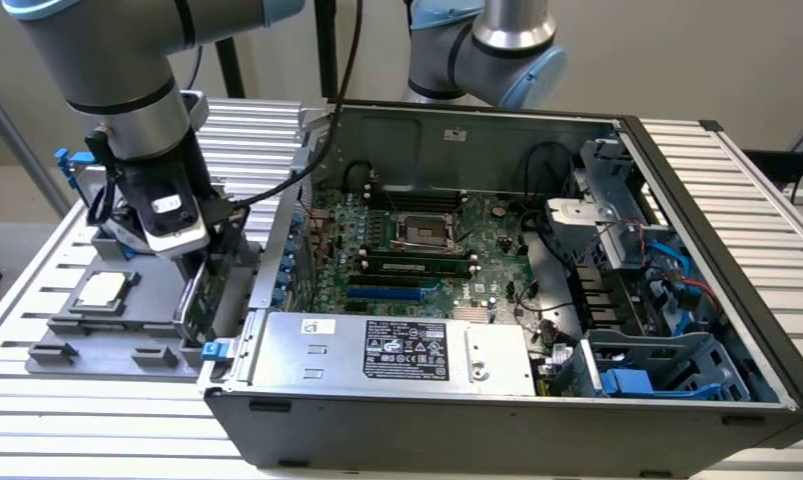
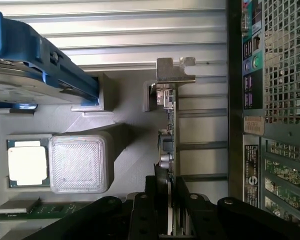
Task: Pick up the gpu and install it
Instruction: 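Pick up the gpu and move the gpu toward the slot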
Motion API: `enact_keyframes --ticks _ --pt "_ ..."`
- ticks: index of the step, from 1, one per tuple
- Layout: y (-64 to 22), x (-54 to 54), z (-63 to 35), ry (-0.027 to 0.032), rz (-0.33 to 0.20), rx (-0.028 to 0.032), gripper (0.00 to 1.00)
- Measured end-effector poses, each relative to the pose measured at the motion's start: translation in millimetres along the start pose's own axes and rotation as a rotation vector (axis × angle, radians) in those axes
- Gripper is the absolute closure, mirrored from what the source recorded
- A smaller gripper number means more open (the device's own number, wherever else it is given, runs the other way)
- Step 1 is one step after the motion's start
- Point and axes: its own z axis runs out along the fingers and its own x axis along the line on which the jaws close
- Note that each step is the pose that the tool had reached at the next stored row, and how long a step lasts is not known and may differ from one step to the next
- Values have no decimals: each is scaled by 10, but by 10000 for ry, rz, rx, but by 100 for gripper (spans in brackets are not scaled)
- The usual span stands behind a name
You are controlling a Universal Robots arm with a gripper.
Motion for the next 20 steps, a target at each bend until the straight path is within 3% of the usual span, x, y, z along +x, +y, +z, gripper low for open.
enact_keyframes --ticks 20 --pt "32 -45 -869 38 -86 1 73"
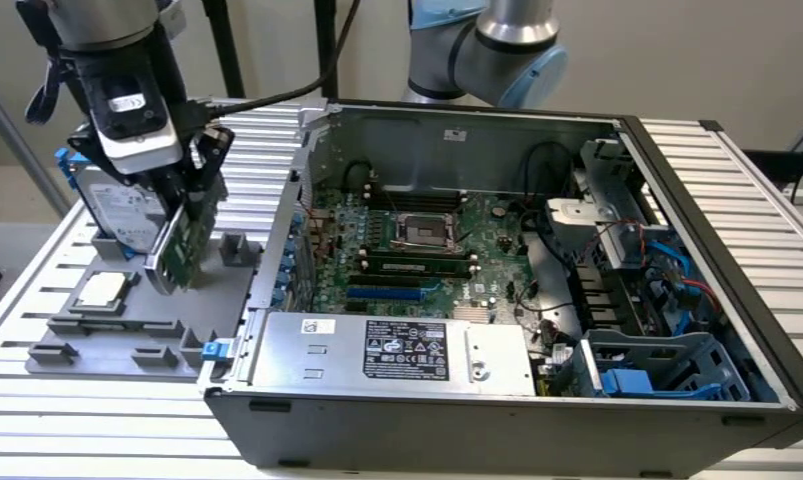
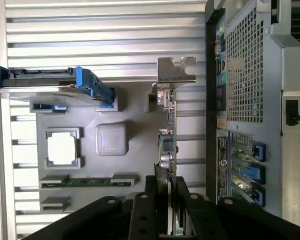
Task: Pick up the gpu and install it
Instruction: 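Pick up the gpu and move the gpu toward the slot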
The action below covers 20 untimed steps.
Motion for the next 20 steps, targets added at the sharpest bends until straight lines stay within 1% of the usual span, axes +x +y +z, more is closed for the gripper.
enact_keyframes --ticks 8,12,15,20 --pt "17 -110 -361 9 -168 -7 73" --pt "25 -197 -544 19 -239 -17 73" --pt "33 -315 -679 43 -257 -32 73" --pt "50 -544 -891 123 -253 -45 73"
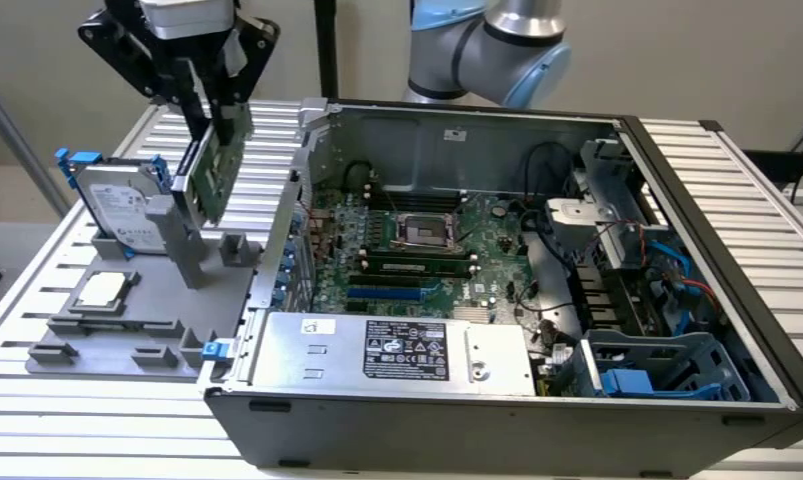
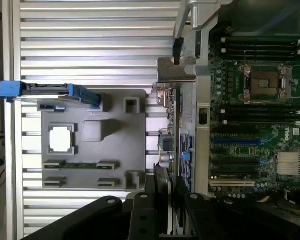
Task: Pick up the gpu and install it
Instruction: 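Pick up the gpu and move the gpu toward the slot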
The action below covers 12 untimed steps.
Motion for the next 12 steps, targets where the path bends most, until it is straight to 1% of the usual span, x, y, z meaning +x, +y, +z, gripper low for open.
enact_keyframes --ticks 2,5,8,12 --pt "4 -92 -61 40 0 -1 73" --pt "7 -226 -93 84 3 0 73" --pt "9 -362 -95 103 3 0 73" --pt "11 -547 -96 109 3 0 73"
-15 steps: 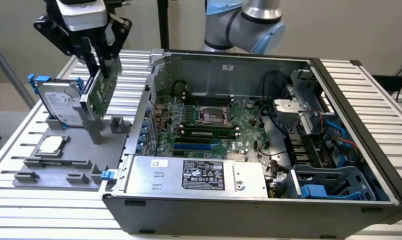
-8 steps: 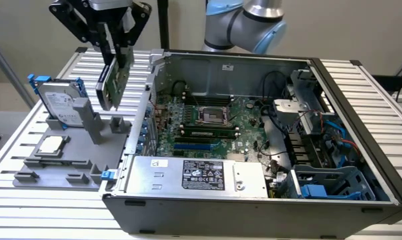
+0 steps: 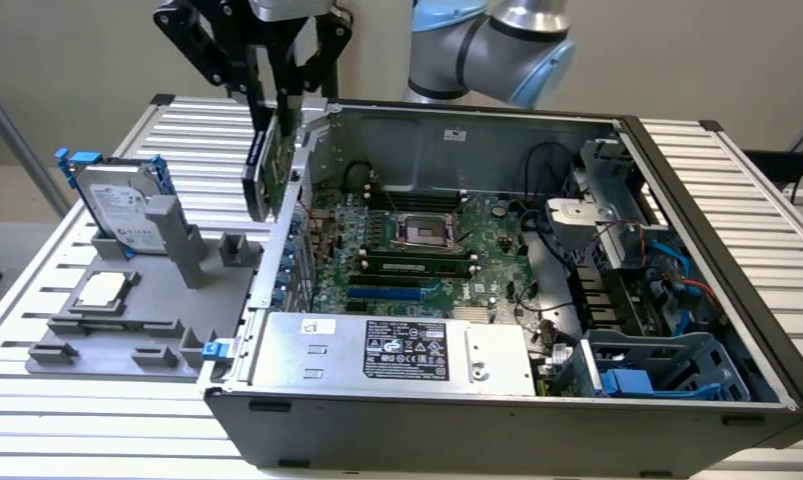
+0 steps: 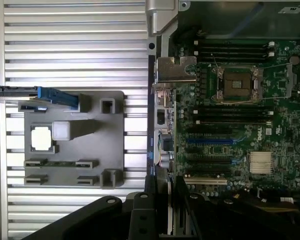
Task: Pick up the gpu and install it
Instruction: 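Pick up the gpu and move the gpu toward the slot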
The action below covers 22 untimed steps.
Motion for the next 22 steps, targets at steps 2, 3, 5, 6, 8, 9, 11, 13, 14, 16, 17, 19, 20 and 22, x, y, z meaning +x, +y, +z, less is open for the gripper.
enact_keyframes --ticks 2,3,5,6,8,9,11,13,14,16,17,19,20,22 --pt "1 -90 -1 2 1 0 73" --pt "2 -135 -2 2 0 0 73" --pt "3 -224 -2 2 1 -1 73" --pt "4 -271 -1 2 1 -1 73" --pt "5 -361 6 2 1 16 73" --pt "6 -406 14 2 2 41 73" --pt "8 -496 31 0 1 115 73" --pt "12 -579 46 -1 4 206 73" --pt "14 -620 53 -1 4 251 73" --pt "18 -703 68 -2 4 344 73" --pt "22 -742 77 -3 6 387 73" --pt "31 -806 98 -4 7 465 73" --pt "37 -835 110 -5 7 497 73" --pt "54 -891 137 -5 6 549 73"
